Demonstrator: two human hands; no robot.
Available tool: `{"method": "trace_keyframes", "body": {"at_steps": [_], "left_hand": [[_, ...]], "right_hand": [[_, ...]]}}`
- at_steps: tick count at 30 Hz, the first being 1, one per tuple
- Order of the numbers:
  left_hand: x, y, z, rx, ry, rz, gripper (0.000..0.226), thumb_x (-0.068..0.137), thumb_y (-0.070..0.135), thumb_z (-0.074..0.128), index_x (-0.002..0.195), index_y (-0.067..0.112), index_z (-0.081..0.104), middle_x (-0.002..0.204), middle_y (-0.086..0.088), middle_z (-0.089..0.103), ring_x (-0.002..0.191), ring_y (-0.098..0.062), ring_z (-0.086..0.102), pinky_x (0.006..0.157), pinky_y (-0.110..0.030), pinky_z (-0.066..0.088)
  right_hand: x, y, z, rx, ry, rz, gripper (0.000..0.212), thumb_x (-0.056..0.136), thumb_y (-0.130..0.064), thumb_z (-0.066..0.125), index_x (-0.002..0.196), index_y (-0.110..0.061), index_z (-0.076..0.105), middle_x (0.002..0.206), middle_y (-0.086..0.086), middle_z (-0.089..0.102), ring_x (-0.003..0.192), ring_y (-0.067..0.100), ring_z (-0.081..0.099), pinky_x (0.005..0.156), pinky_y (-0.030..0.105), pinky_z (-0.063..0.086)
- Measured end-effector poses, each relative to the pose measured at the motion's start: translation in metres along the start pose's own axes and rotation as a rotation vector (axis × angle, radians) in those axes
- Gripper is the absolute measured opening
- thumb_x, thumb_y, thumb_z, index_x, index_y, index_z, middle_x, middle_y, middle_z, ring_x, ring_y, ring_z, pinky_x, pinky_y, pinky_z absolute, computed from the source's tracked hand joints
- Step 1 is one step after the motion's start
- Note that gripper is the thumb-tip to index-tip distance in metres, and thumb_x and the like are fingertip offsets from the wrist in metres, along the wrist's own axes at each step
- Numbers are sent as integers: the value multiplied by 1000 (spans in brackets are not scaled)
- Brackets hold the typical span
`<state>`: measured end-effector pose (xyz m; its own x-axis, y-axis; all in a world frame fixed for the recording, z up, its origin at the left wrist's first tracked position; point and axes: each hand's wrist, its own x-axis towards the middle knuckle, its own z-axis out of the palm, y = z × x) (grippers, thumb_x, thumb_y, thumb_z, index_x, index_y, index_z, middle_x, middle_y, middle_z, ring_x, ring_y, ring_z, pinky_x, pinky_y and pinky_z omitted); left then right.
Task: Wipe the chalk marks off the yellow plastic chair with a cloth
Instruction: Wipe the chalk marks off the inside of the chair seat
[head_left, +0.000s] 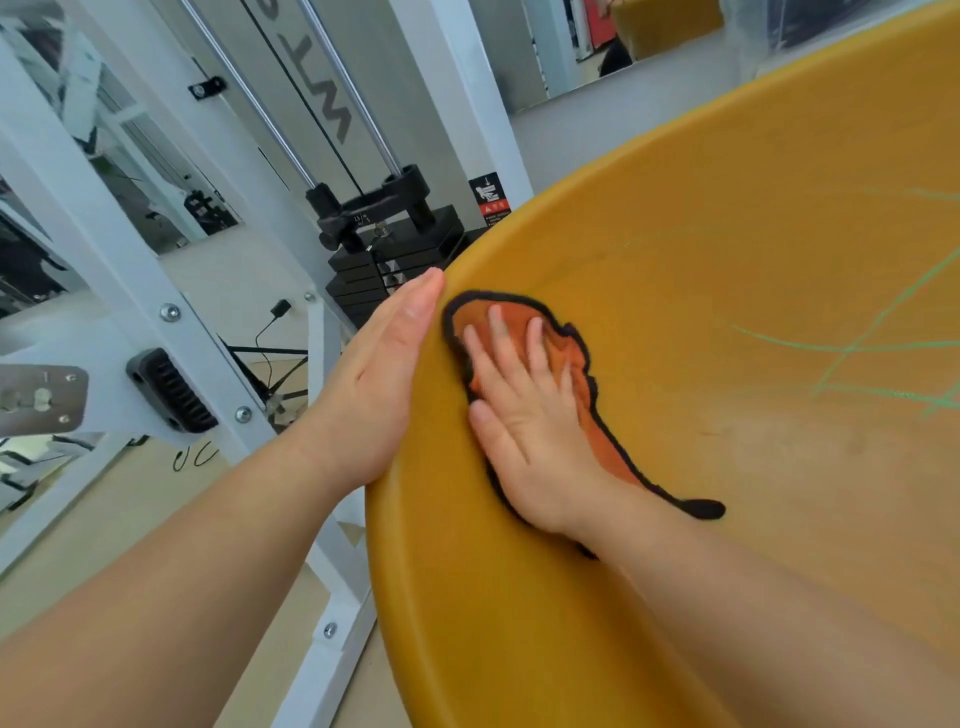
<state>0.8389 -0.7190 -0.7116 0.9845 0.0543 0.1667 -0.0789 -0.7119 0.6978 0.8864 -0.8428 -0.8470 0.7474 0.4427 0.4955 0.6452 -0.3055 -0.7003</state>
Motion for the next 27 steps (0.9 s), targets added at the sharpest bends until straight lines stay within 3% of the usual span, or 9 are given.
{"method": "trace_keyframes", "body": {"at_steps": [4, 7, 10, 14, 17, 21, 23, 25, 27], "left_hand": [[-1, 4, 2, 1, -2, -1, 111, 62, 102, 20, 153, 41, 32, 150, 33, 35, 138, 15, 30, 118, -27, 22], [-2, 5, 2, -3, -1, -15, 113, 57, 105, 21, 152, 44, 34, 149, 36, 36, 137, 16, 30, 120, -30, 22], [-3, 4, 3, -22, -17, -14, 111, 58, 104, 24, 150, 44, 35, 147, 36, 38, 138, 12, 33, 121, -36, 24], [-2, -1, 3, -82, 10, 19, 102, 70, 96, 28, 150, 34, 40, 146, 32, 43, 136, 16, 34, 115, -18, 25], [-3, 1, 4, -34, 22, 32, 94, 75, 85, 19, 152, 33, 38, 148, 31, 40, 134, 20, 32, 110, -9, 23], [-5, 3, 2, -8, 15, 6, 93, 71, 89, 16, 150, 43, 36, 139, 40, 40, 127, 26, 34, 100, -8, 24], [-5, 4, 2, -14, 1, 7, 89, 71, 89, 17, 146, 47, 38, 134, 43, 42, 125, 25, 36, 99, -9, 26], [-6, 6, 4, -32, -19, 3, 72, 73, 86, 19, 133, 54, 44, 124, 47, 48, 120, 25, 42, 94, -5, 32], [-6, 8, 5, -40, 1, 19, 62, 76, 82, 22, 125, 53, 47, 118, 47, 52, 118, 26, 44, 92, 0, 33]], "right_hand": [[-41, 22, -10, -118, -168, -289, 52, 107, -53, 12, 153, -55, -11, 166, -23, -20, 155, 20, -23, 122, 53, -17], [16, 88, -39, -357, 91, 28, 57, 103, -51, 15, 158, -47, -2, 168, -13, -12, 158, 29, -9, 120, 70, 2], [53, 83, -38, -261, 261, 357, 62, 105, -49, 18, 162, -37, -4, 170, -9, -19, 155, 29, -21, 119, 68, -7], [7, -2, 1, -20, 1, -68, 64, 102, -56, 17, 158, -40, -10, 164, -21, -26, 153, 18, -28, 122, 59, -14], [-21, 16, -7, -74, -130, -311, 59, 105, -58, 16, 157, -42, -7, 168, -20, -17, 156, 14, -19, 122, 48, -20], [22, 92, -36, -376, 73, 53, 61, 103, -58, 8, 159, -40, -4, 170, -12, -13, 157, 19, -16, 122, 64, -3], [38, 86, -31, -336, 164, 261, 65, 102, -54, 8, 162, -33, -5, 170, -8, -17, 156, 22, -19, 122, 64, -6], [37, 46, -12, -172, 173, 295, 69, 100, -54, 9, 163, -30, -6, 169, -8, -20, 156, 26, -19, 122, 64, -7], [13, -3, 6, -7, 78, 142, 68, 100, -55, 11, 162, -32, -5, 166, -15, -22, 156, 23, -20, 123, 61, -6]]}}
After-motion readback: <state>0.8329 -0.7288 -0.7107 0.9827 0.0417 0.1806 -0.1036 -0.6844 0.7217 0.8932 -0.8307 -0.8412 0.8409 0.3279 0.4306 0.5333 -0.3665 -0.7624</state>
